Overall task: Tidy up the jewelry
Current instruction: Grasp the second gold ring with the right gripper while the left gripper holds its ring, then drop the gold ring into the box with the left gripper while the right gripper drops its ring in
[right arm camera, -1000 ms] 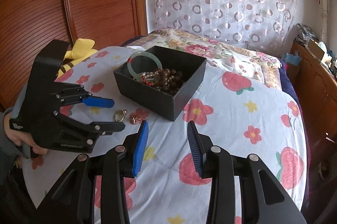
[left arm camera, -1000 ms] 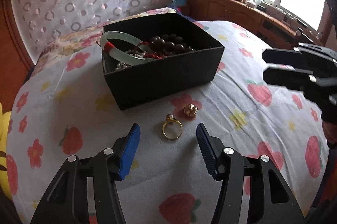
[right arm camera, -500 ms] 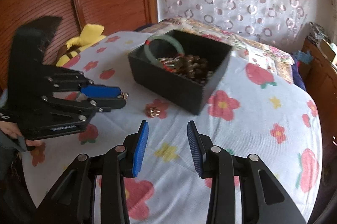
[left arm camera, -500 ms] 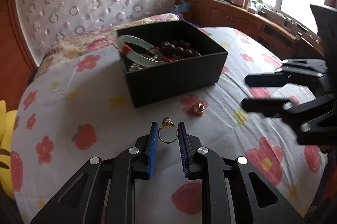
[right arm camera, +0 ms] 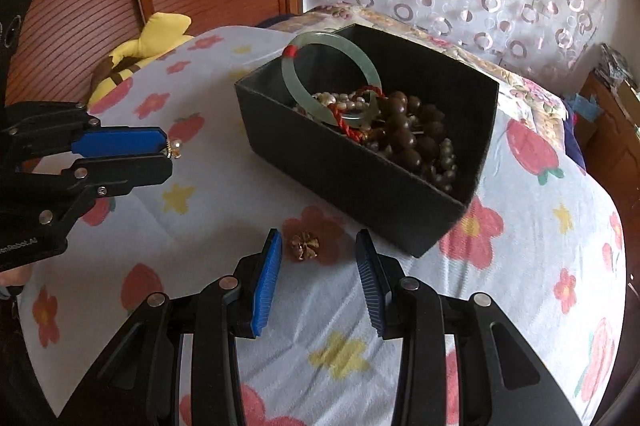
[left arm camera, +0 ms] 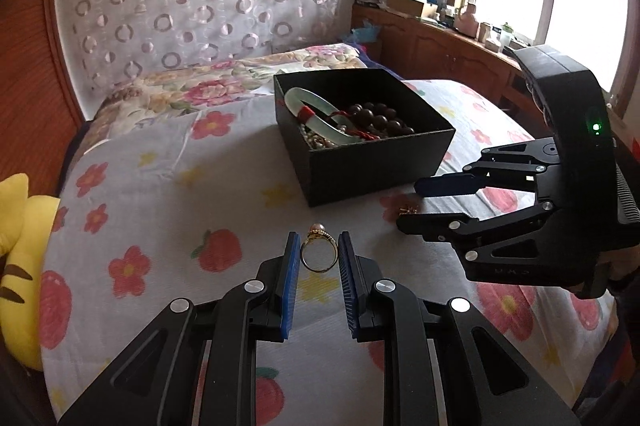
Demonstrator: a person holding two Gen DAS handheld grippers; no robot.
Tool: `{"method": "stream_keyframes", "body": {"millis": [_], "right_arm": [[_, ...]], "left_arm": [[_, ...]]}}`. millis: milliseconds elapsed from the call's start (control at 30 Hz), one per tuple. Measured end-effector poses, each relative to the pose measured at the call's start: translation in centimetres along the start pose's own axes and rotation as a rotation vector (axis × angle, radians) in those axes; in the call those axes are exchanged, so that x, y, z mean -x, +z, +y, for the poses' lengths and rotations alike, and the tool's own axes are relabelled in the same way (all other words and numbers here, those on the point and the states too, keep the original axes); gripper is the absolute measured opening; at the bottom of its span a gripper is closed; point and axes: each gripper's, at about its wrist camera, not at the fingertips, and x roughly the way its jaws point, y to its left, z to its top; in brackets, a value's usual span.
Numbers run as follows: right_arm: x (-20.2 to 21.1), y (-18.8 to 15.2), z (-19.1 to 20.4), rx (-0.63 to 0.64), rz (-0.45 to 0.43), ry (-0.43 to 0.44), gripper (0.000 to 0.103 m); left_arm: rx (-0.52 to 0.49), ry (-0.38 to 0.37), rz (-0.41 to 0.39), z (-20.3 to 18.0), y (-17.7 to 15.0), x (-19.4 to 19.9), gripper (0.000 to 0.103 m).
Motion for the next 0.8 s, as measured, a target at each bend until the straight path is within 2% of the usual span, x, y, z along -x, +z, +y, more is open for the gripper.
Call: {"method": "stream_keyframes", "body": {"millis": [100, 133, 267, 400, 567, 800], "right_arm": [[0.0, 0.1, 0.7, 0.034, -0.002, 0.013, 0.020], [0.0, 0.1, 1.2, 0.052, -0.001, 0.012, 0.017], [0.4, -0.1, 2.1, 0.103, 0.007, -0.012, 0.017], [2.8, 0.0, 2.1, 0.119, -0.049, -0.029, 0.017], [6.0, 1.4, 0.2, 0.056, -0.136, -0.008, 0.017], [6.4, 3.3, -3.4, -0.052, -0.167, -0.008, 0.018]], "left_arm": [[-0.001, 0.002, 0.000, 0.2, 0.1, 0.0, 0.018], [0.000, 0.003, -0.001, 0.2, 0.1, 0.0, 0.018], [0.004, 0.004, -0.006, 0.5, 0.3, 0.3, 0.018], [0.008, -0.009, -0.021, 0.3, 0.9, 0.7, 0.018], [-0.005, -0.008, -0.052, -0.3, 2.5, 1.5, 0.018], [-0.020, -0.002, -0.076, -1.1, 4.9, 1.6, 0.018]]}}
